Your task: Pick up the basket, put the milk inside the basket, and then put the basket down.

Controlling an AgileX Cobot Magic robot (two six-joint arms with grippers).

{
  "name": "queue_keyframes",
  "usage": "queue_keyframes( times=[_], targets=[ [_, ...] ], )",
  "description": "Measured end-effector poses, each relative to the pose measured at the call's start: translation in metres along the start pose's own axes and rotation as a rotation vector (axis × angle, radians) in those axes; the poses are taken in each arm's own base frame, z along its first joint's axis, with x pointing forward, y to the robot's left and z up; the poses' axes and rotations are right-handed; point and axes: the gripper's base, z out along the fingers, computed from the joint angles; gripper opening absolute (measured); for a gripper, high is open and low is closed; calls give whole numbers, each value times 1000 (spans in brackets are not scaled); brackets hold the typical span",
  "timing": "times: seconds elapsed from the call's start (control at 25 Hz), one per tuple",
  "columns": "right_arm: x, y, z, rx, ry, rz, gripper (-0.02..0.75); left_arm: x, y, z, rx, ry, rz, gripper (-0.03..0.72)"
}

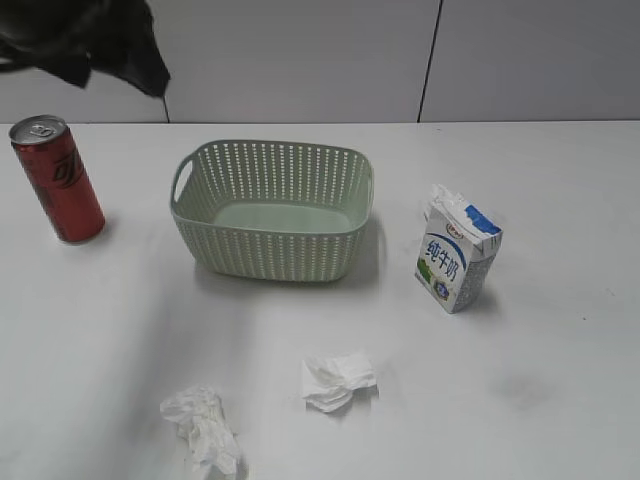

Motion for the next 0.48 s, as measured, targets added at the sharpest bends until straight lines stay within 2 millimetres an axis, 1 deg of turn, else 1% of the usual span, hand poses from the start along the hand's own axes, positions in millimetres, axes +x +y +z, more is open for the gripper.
queue_keyframes(
  times=[0.08,0.2,0.36,0.48],
  targets=[
    [0,0,0,0,0,0,554,1,1,33,4,71,-3,648],
    [0,0,0,0,0,0,554,5,4,76,2,139,-8,647],
    [0,0,0,0,0,0,554,16,7,125,4,218,-18,645],
    [0,0,0,0,0,0,554,24,8,151,2,256,-41,638]
  ],
)
